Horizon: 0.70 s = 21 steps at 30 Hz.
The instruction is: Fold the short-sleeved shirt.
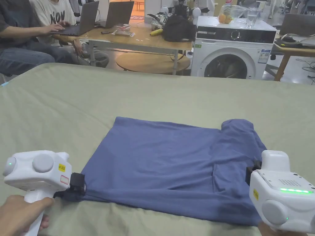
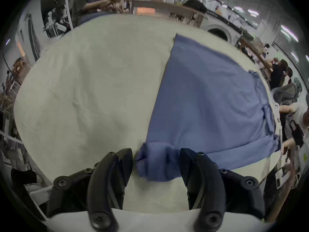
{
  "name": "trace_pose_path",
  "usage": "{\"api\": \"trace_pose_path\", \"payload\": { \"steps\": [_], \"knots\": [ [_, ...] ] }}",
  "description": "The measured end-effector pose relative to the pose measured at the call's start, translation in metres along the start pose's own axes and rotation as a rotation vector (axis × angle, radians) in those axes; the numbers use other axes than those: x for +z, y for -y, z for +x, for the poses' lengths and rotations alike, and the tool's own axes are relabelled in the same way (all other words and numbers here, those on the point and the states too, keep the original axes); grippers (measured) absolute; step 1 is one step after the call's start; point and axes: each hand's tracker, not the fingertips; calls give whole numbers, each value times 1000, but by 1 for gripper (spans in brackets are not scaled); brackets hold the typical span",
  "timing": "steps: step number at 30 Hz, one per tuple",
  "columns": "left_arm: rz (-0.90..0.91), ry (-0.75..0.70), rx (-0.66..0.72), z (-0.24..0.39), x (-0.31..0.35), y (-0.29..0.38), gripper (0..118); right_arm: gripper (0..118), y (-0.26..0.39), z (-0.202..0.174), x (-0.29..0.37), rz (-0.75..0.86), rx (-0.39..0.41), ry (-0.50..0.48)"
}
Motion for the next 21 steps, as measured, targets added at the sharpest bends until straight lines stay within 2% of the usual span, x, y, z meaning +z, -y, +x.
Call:
{"api": "trace_pose_path", "payload": {
  "steps": [2,6,8,9,11,12,17,19,20,21],
  "knots": [
    [14,-8,-38,2,-7,4,54,0,1,5,0,-16,1,3],
    [72,-7,-79,11,5,16,5,0,-2,22,4,-87,-1,6],
    [85,62,-56,7,8,19,4,0,-3,35,4,-144,-8,5],
    [89,98,-53,6,8,19,4,14,-3,39,4,-179,0,12],
    [88,76,-68,8,12,25,4,48,-2,49,0,-253,24,11],
    [91,77,-72,9,13,26,4,54,0,53,-2,-287,41,14],
    [109,63,-79,15,16,30,4,53,33,71,-17,-437,49,53],
    [114,51,-85,17,15,28,4,45,48,72,-29,-519,34,26],
    [115,48,-86,18,15,29,4,37,55,72,-33,-547,21,11],
    [121,45,-84,18,17,30,4,10,59,70,-34,-550,14,3]
  ]
}}
